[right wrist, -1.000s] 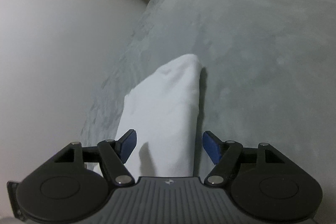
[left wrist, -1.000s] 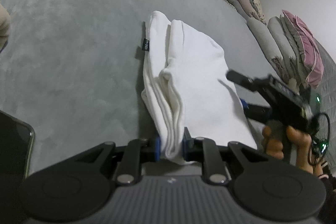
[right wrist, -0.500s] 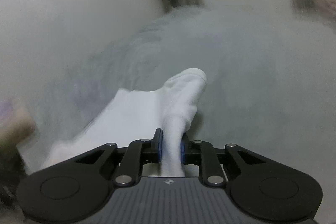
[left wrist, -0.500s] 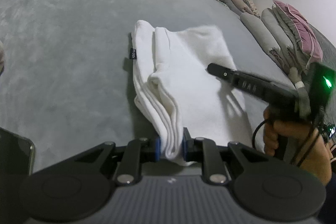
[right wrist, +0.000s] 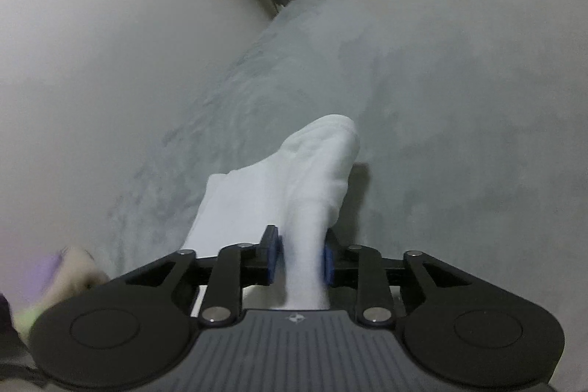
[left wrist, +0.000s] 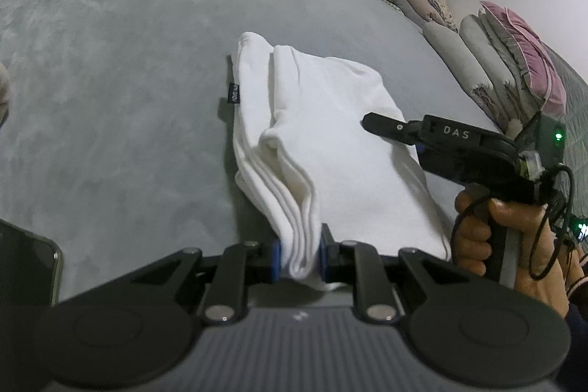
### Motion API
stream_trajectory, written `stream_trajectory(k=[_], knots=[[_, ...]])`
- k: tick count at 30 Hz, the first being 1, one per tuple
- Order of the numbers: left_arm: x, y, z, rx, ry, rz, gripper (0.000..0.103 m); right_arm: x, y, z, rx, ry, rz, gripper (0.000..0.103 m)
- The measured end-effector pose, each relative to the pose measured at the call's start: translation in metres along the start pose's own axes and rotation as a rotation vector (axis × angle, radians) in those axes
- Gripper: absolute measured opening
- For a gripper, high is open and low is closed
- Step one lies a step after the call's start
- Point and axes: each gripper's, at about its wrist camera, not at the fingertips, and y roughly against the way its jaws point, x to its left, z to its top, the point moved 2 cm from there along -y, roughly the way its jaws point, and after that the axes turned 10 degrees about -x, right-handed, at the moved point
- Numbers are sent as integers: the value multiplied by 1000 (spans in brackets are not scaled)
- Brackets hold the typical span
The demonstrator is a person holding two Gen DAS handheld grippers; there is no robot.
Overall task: Fold clothes
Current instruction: 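Grasp the shirt end with the right gripper while the left gripper holds the folded edge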
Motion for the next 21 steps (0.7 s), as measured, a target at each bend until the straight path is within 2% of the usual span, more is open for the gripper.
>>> stream_trajectory(k=[3,9,16,21], knots=[[4,0,1,5,14,-4,17,-9,-3,-4,27,-42,18,30],[11,-4,4,4,63,-7,25,4,-2,-8,5,38,4,32],[19,-11,11,-8,123,-17,34,4,-2,-11,-3,48,-12,31],[19,-20,13,-10,133,-14,36,5,-4,-13,-6,45,-14,31]])
